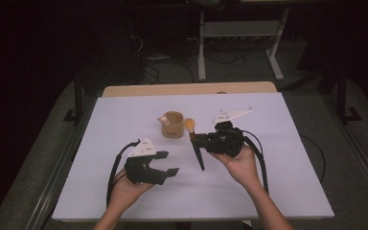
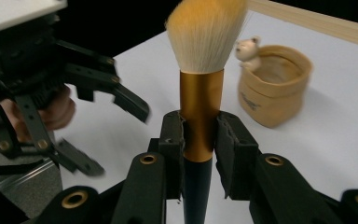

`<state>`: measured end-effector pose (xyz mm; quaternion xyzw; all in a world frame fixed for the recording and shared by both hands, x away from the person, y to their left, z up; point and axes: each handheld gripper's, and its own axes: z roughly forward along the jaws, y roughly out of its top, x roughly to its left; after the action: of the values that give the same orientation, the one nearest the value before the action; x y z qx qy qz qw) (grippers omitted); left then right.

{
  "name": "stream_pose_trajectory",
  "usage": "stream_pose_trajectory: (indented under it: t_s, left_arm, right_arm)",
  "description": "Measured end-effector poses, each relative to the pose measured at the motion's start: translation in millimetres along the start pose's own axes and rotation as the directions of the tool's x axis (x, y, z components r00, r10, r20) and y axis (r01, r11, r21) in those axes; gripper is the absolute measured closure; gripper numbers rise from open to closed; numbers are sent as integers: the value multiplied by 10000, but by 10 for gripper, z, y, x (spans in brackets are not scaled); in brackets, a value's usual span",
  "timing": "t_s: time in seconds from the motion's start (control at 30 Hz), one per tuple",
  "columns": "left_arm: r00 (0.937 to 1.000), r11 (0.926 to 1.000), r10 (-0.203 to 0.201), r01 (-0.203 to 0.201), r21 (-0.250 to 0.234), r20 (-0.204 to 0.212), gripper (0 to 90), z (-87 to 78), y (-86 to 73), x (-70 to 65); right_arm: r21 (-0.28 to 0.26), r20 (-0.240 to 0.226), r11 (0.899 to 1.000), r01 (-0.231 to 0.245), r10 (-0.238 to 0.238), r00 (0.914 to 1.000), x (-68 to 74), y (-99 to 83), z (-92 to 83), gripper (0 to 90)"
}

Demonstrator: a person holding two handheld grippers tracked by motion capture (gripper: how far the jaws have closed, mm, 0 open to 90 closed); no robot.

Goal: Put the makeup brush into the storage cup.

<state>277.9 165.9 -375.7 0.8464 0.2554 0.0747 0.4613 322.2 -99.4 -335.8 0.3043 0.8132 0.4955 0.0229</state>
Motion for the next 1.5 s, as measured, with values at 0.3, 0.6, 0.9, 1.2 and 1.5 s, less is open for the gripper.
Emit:
stream_pose_trajectory:
  t_s: [0.3, 0.6, 0.9, 1.2, 1.5]
  left_arm:
    - [9985, 9997, -224, 227, -49, 494, 418, 139, 75, 1]
    - [9957, 9990, -421, 434, -132, 821, 620, 144, 76, 86]
    - [9919, 9975, -697, 700, 9, 1063, 746, 117, 75, 127]
    - [9963, 9978, -404, 362, 552, 763, 750, 123, 86, 106]
    - [9981, 9970, -204, 160, 757, 582, 750, 136, 97, 81]
  right_arm:
    - [-350, -706, 9982, 488, -511, 9962, 217, 37, 240, 721]
    - [-714, -933, 9941, 817, -882, 9917, 331, 27, 305, 721]
    - [-932, -967, 9900, 1058, -1148, 9887, 346, -15, 305, 720]
    - [-733, -844, 9881, 1356, -1416, 9863, 366, -8, 311, 668]
    - [-520, -765, 9877, 1477, -1514, 9855, 379, 23, 317, 703]
